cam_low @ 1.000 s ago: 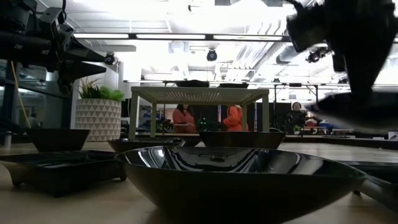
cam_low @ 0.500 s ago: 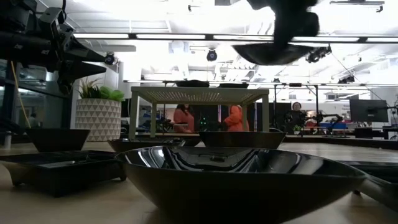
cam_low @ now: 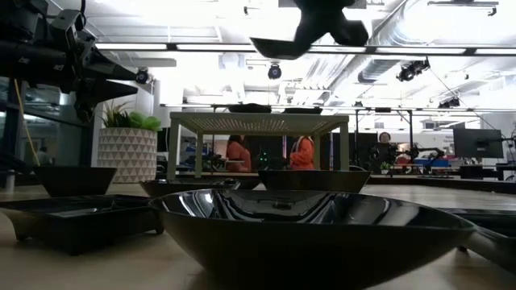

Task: Pick & Place Mini shaped plates
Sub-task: Stack the leaf shaped plate on top of the leaf shaped plate on the shelf, then put the square plate on the shelf

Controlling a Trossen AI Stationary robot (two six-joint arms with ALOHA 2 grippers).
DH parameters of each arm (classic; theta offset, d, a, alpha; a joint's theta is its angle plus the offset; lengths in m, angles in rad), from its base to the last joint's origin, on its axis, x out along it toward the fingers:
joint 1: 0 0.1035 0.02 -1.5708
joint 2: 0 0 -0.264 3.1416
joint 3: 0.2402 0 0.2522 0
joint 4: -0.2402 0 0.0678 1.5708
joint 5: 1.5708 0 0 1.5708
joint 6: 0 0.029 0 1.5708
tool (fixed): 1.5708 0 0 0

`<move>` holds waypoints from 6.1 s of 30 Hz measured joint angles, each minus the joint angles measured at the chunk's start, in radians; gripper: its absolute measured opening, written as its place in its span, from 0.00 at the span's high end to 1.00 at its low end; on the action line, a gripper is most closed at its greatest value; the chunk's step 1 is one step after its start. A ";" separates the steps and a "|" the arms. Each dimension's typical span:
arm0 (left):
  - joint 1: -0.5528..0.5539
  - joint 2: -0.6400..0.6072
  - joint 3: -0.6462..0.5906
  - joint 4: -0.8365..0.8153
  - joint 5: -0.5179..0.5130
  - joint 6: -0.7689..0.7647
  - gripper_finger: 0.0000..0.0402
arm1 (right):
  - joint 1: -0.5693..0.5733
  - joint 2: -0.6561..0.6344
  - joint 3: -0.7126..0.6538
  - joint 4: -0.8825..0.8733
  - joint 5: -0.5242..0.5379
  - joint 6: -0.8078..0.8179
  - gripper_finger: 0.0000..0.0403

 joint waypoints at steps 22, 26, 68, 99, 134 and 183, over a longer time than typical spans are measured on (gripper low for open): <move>0.000 0.000 0.000 0.000 0.000 0.000 0.67 | -0.319 0.225 0.259 0.057 -0.092 0.017 1.00; 0.000 0.000 0.000 0.000 0.000 0.000 0.67 | -0.343 0.261 0.259 0.053 -0.111 0.029 1.00; 0.000 0.000 0.000 0.000 0.000 0.000 0.67 | -0.397 0.291 0.238 0.035 -0.087 0.058 0.99; 0.000 0.000 0.000 0.000 0.000 0.000 0.67 | -0.381 0.286 0.238 0.026 -0.150 -0.076 0.80; 0.000 0.000 0.000 0.000 -0.002 0.000 0.67 | 0.171 0.096 0.059 -0.452 -0.029 0.102 0.79; 0.000 0.000 0.000 0.000 -0.003 0.000 0.67 | 0.025 0.107 -0.568 0.336 -0.089 -0.187 0.79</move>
